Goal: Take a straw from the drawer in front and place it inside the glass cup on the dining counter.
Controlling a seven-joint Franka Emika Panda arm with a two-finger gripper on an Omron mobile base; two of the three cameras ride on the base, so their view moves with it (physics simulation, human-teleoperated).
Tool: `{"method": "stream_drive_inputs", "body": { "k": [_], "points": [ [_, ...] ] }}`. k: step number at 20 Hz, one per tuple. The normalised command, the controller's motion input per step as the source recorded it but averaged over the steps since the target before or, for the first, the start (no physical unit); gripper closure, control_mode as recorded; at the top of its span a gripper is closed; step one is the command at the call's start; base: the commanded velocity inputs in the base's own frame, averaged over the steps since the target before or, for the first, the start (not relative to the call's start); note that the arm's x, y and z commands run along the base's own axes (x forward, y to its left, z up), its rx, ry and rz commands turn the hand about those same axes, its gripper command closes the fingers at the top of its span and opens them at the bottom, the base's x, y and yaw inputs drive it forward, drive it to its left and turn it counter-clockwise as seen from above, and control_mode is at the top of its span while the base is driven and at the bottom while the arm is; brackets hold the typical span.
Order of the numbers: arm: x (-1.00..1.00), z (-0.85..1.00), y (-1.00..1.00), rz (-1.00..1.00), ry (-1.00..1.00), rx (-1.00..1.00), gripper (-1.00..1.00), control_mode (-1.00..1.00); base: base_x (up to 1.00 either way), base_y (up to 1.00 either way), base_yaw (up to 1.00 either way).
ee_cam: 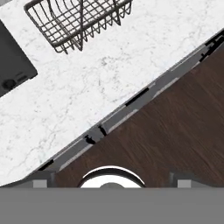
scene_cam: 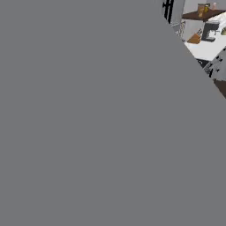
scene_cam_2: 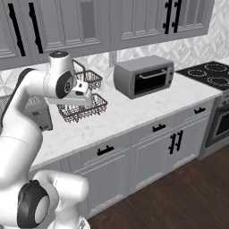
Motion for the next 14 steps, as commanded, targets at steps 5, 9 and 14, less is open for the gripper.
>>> {"method": "stream_drive_inputs", "body": {
  "k": [5, 9, 14],
  "points": [
    [0.00, 0.00, 0.00, 0.00, 0.00, 0.00, -1.00, 1.00, 0.06, 0.36, -0.32],
    [0.12, -0.36, 0.02, -0.01, 0.00, 0.07, -1.00, -1.00, 0.08, 0.20, -0.11],
    [0.10, -1.00, -0.56, 0.01, -0.02, 0.49, -1.00, -1.00, 0.00, 0.00, 0.00]
  ]
}}
